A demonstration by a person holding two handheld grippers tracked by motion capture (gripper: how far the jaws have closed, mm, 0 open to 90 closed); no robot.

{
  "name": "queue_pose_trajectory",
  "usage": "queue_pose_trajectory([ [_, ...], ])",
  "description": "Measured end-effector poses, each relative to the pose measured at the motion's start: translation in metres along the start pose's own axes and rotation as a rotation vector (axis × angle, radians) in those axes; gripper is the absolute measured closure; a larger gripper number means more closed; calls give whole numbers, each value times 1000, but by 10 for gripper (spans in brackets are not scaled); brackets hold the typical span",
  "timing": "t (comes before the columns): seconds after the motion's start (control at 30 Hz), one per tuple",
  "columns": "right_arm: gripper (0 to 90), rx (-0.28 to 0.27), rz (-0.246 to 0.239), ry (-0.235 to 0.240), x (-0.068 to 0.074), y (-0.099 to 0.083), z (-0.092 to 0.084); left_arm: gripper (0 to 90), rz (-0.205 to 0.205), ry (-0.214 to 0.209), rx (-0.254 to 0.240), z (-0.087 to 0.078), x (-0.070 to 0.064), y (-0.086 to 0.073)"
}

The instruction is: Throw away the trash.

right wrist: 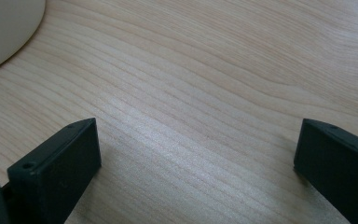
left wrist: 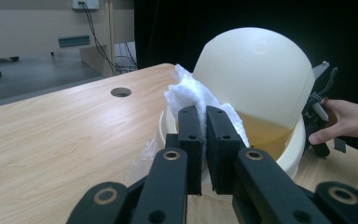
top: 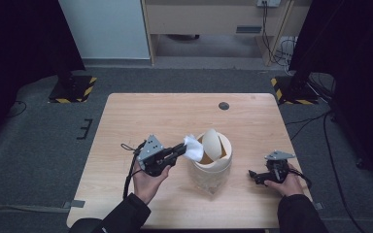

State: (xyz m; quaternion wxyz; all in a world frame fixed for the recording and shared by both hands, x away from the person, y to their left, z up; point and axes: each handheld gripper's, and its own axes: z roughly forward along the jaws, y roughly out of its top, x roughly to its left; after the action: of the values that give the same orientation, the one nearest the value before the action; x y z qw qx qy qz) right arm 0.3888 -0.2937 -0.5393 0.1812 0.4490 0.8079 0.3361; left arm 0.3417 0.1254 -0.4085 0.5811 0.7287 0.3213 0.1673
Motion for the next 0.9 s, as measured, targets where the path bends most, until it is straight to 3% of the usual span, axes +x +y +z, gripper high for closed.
queue_pose_trajectory([
  [0.9,6,0,0,0,0,0,0,849,-4,-31,41,22,-6,-5],
])
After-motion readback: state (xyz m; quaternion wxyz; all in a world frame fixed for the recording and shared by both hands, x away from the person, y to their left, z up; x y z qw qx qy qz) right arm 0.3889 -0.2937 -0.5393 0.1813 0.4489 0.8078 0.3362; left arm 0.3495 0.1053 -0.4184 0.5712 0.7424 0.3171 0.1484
